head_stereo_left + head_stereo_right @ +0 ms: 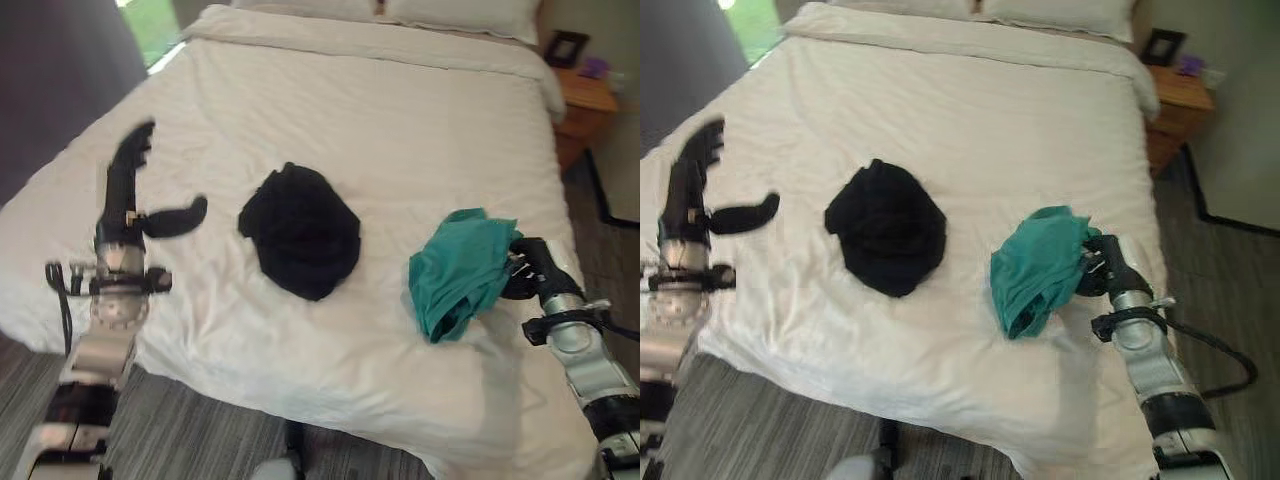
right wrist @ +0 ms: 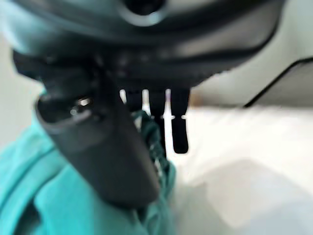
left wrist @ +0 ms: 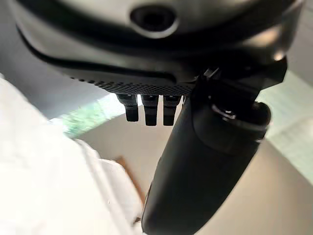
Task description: Pick up bed clothes into laundry basket.
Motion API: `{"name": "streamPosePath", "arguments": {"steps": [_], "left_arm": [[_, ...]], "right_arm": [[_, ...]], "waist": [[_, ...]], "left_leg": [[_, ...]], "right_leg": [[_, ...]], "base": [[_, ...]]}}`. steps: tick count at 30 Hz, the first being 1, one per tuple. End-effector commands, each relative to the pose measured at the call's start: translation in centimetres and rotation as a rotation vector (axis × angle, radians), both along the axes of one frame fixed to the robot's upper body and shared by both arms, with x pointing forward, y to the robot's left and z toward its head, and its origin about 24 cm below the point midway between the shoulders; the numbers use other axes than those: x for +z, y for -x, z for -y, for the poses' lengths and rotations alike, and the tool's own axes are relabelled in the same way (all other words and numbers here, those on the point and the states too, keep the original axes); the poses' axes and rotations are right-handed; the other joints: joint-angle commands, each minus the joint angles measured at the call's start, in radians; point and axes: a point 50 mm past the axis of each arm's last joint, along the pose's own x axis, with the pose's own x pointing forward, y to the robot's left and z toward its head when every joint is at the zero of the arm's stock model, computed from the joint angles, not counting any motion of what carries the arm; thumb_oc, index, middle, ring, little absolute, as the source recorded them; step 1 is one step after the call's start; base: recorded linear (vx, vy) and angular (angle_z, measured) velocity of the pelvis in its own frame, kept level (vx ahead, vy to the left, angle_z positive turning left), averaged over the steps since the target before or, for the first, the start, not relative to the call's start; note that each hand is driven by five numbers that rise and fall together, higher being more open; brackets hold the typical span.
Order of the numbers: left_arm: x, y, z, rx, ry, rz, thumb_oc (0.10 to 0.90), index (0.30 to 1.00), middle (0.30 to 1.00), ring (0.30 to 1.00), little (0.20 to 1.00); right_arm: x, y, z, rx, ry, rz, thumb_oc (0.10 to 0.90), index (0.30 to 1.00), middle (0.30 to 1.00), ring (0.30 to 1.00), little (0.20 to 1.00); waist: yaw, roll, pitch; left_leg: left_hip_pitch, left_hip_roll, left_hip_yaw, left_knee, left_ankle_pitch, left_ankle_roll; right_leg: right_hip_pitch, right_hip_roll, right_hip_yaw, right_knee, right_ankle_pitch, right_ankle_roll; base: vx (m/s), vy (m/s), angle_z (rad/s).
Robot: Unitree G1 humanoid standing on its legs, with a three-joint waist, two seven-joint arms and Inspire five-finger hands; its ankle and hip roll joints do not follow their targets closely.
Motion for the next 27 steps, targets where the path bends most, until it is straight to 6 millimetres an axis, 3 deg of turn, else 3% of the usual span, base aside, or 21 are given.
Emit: {"name": "streamPosePath", "arguments": {"steps": [1, 3, 4, 6, 7, 9, 10, 13, 14, 15, 16, 19, 24, 27], "left_arm": [[1.7, -2.0, 0.5, 0.026, -0.095, 0.004, 0.800, 0.900, 0.900, 0.900, 0.900], [1.6, -2.5, 0.4, 0.033, -0.117, -0.033, 0.800, 0.900, 0.900, 0.900, 0.900], [0.0, -3.2, -0.9, 0.094, -0.154, -0.154, 0.800, 0.900, 0.900, 0.900, 0.900], [-0.9, -3.7, -1.4, 0.130, -0.171, -0.216, 0.800, 0.900, 0.900, 0.900, 0.900], [-3.8, -4.3, -3.0, 0.230, -0.194, -0.381, 0.800, 0.900, 0.900, 0.900, 0.900], [-4.7, -4.6, -3.3, 0.258, -0.204, -0.438, 0.800, 0.900, 0.900, 0.900, 0.900], [-7.8, -4.5, -4.6, 0.349, -0.249, -0.609, 0.800, 0.900, 0.900, 0.900, 0.900], [-10.2, -4.0, -5.9, 0.429, -0.263, -0.743, 0.800, 0.900, 0.900, 0.900, 0.900], [-11.9, -3.5, -6.6, 0.475, -0.269, -0.833, 0.800, 0.900, 0.900, 0.900, 0.900], [-11.8, -3.5, -6.5, 0.475, -0.270, -0.832, 0.800, 0.900, 0.900, 0.900, 0.900], [-12.3, -3.2, -7.0, 0.506, -0.315, -0.875, 0.800, 0.900, 0.900, 0.900, 0.900], [-12.8, -2.5, -8.0, 0.543, -0.428, -0.952, 0.800, 0.900, 0.900, 0.900, 0.900], [-13.9, -1.0, -9.8, 0.583, -0.644, -1.101, 0.800, 0.900, 0.900, 0.900, 0.900], [-13.0, -1.0, -10.4, 0.601, -0.714, -1.099, 0.800, 0.900, 0.900, 0.900, 0.900]], "right_arm": [[5.4, 2.2, 4.8, -0.179, 0.092, 0.195, 0.400, 0.300, 0.300, 0.300, 0.300], [5.2, 2.8, 5.3, -0.205, 0.089, 0.187, 0.400, 0.300, 0.300, 0.300, 0.300], [3.4, 4.4, 6.6, -0.277, 0.070, 0.124, 0.400, 0.300, 0.300, 0.300, 0.300], [2.7, 5.3, 7.2, -0.312, 0.061, 0.100, 0.400, 0.300, 0.300, 0.300, 0.300], [0.4, 7.5, 8.1, -0.392, 0.013, 0.048, 0.400, 0.300, 0.300, 0.300, 0.300], [-0.2, 8.3, 8.4, -0.422, -0.009, 0.041, 0.400, 0.300, 0.300, 0.300, 0.300], [-1.8, 10.1, 9.0, -0.489, -0.034, -0.002, 0.400, 0.300, 0.300, 0.300, 0.300], [-2.7, 11.7, 9.6, -0.533, -0.039, -0.038, 0.400, 0.300, 0.300, 0.300, 0.300], [-3.8, 13.5, 10.1, -0.591, -0.060, -0.071, 0.400, 0.300, 0.300, 0.300, 0.300], [-3.8, 13.5, 10.1, -0.592, -0.060, -0.070, 0.400, 0.300, 0.300, 0.300, 0.300], [-4.8, 15.3, 10.6, -0.647, -0.077, -0.105, 0.400, 0.300, 0.300, 0.300, 0.300], [-6.0, 16.8, 11.1, -0.700, -0.094, -0.158, 0.400, 0.300, 0.300, 0.300, 0.300], [-7.0, 17.3, 11.1, -0.707, -0.123, -0.205, 0.400, 0.300, 0.300, 0.300, 0.300], [-7.4, 17.1, 11.0, -0.701, -0.130, -0.225, 0.400, 0.300, 0.300, 0.300, 0.300]], "waist": [[-0.076, 0.005, -0.094], [-0.081, 0.006, -0.099], [-0.118, 0.012, -0.100], [-0.127, 0.013, -0.101], [-0.163, 0.019, -0.098], [-0.168, 0.020, -0.098], [-0.196, 0.023, -0.094], [-0.211, 0.023, -0.093], [-0.229, 0.023, -0.088], [-0.227, 0.022, -0.089], [-0.239, 0.023, -0.084], [-0.245, 0.022, -0.079], [-0.246, 0.028, -0.074], [-0.243, 0.030, -0.069]], "left_leg": [[0.165, 0.105, 0.063, 0.002, -0.185, -0.110], [0.161, 0.106, 0.076, 0.002, -0.183, -0.109], [0.174, 0.106, 0.107, 0.002, -0.198, -0.105], [0.174, 0.106, 0.123, 0.002, -0.197, -0.103], [0.182, 0.105, 0.151, 0.002, -0.210, -0.099], [0.180, 0.103, 0.159, 0.002, -0.207, -0.098], [0.184, 0.099, 0.172, 0.002, -0.217, -0.094], [0.181, 0.095, 0.185, 0.002, -0.215, -0.091], [0.186, 0.092, 0.189, 0.002, -0.223, -0.090], [0.182, 0.092, 0.189, 0.002, -0.218, -0.090], [0.187, 0.088, 0.189, 0.002, -0.226, -0.089], [0.186, 0.084, 0.189, 0.002, -0.228, -0.086], [0.190, 0.076, 0.193, 0.002, -0.235, -0.082], [0.195, 0.072, 0.189, 0.002, -0.238, -0.079]], "right_leg": [[-0.099, -0.038, 0.030, -0.020, 0.088, 0.082], [-0.111, -0.038, 0.041, -0.020, 0.096, 0.082], [-0.121, -0.040, 0.067, -0.020, 0.101, 0.090], [-0.133, -0.041, 0.081, -0.020, 0.109, 0.092], [-0.145, -0.043, 0.100, -0.020, 0.113, 0.099], [-0.154, -0.044, 0.106, -0.020, 0.120, 0.098], [-0.159, -0.048, 0.112, -0.020, 0.120, 0.103], [-0.170, -0.050, 0.122, -0.020, 0.129, 0.105], [-0.168, -0.054, 0.124, -0.020, 0.128, 0.109], [-0.172, -0.054, 0.125, -0.020, 0.132, 0.107], [-0.170, -0.057, 0.124, -0.020, 0.132, 0.111], [-0.174, -0.061, 0.126, -0.020, 0.136, 0.115], [-0.171, -0.069, 0.129, -0.020, 0.145, 0.122], [-0.165, -0.072, 0.126, -0.020, 0.145, 0.124]], "base": [[0.03, 0.052, -0.50], [0.03, 0.050, -0.57], [0.04, 0.067, -0.63], [0.03, 0.077, -0.65], [0.02, 0.075, -0.77], [0.00, 0.064, -0.64], [0.01, 0.084, -0.53], [0.00, 0.053, -0.45], [0.01, 0.056, -0.38], [0.02, 0.062, -0.24], [0.00, 0.000, 0.00], [0.01, 0.047, -0.02], [0.01, 0.051, -0.03], [0.01, 0.037, 0.00]]}}
